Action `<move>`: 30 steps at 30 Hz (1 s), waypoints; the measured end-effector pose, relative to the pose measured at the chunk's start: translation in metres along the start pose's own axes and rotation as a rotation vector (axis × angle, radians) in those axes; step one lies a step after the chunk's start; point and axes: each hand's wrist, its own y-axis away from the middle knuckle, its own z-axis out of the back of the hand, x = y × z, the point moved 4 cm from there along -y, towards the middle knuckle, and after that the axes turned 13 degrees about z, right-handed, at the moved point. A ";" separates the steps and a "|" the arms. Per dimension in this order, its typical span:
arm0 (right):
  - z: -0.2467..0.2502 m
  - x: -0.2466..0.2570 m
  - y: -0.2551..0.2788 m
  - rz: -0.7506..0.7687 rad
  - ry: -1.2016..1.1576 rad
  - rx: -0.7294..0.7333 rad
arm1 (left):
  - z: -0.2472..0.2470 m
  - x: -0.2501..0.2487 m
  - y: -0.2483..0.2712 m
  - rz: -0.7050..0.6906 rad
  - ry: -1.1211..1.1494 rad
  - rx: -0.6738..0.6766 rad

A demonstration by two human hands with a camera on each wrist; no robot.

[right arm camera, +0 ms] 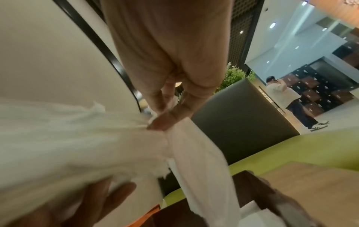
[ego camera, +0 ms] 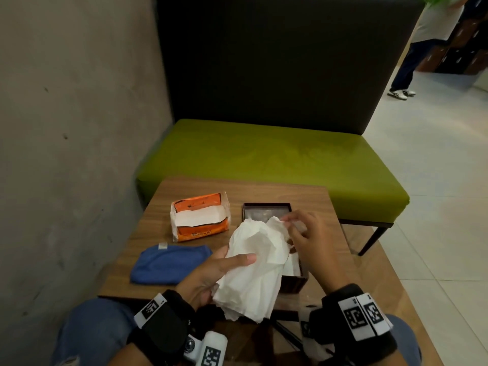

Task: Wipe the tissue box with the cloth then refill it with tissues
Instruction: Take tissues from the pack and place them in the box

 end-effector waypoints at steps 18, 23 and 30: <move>-0.014 0.083 0.026 0.472 -0.262 -0.160 | 0.000 -0.003 -0.011 -0.194 0.020 -0.136; -0.005 0.092 0.018 0.417 -0.432 -0.083 | -0.001 -0.006 -0.008 -0.234 0.083 -0.073; -0.023 0.049 0.062 -0.020 -0.422 0.111 | 0.000 -0.012 -0.007 -0.188 0.020 -0.164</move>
